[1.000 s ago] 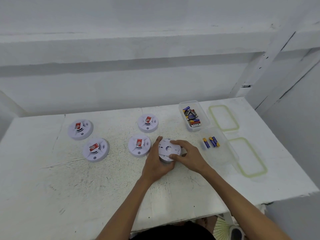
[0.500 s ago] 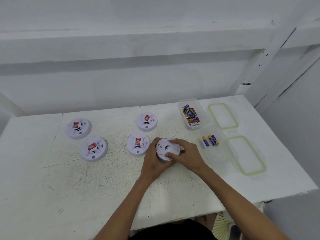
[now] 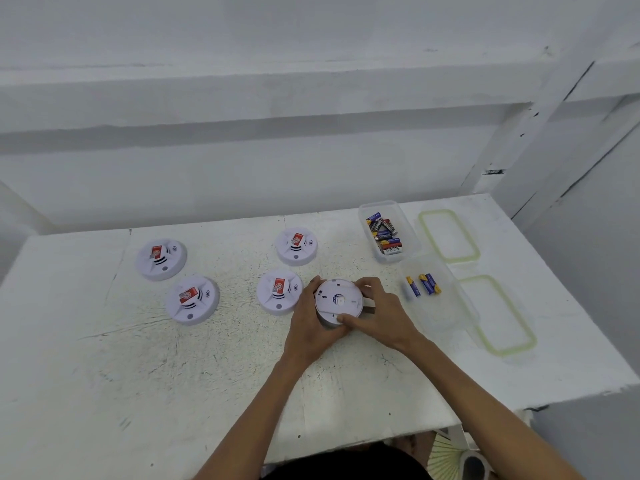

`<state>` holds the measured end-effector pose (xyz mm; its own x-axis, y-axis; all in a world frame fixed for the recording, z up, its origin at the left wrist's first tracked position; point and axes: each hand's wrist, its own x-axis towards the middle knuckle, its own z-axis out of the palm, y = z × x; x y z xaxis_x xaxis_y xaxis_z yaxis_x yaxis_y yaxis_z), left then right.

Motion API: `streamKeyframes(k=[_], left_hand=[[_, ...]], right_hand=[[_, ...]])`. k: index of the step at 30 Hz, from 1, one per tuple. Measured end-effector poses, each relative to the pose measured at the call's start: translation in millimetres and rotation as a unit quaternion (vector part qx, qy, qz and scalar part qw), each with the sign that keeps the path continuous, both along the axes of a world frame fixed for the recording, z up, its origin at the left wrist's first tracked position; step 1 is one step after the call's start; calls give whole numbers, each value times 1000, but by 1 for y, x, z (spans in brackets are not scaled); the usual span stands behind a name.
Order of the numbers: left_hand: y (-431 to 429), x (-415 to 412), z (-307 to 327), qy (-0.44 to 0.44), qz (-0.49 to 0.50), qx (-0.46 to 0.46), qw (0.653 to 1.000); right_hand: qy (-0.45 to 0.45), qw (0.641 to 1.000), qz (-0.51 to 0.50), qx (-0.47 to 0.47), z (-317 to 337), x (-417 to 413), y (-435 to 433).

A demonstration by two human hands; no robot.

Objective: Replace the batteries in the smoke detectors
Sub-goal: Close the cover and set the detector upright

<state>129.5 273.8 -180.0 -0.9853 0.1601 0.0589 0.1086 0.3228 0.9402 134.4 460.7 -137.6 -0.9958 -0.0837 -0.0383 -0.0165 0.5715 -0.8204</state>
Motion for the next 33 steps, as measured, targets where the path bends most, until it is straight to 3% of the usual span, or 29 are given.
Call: streamKeyframes(k=[8,21,27,29,33], left_hand=[[0,0,3,8,0,-3,1000],[-2,2,-5,5,13,-25,1000],[0,5,5,9,25,12,1000],[-1,6,9,3,37,32,999],[-3,7,17,-3,41,55,998]], right_hand=[[9,1000,4,23,3,-5,0],[75,970,-29,228,-2,-1,-15],[48,990,23,134,3,9,0],[55,994,70,70,3,13,8],[92,991,93,41,5,17,13]])
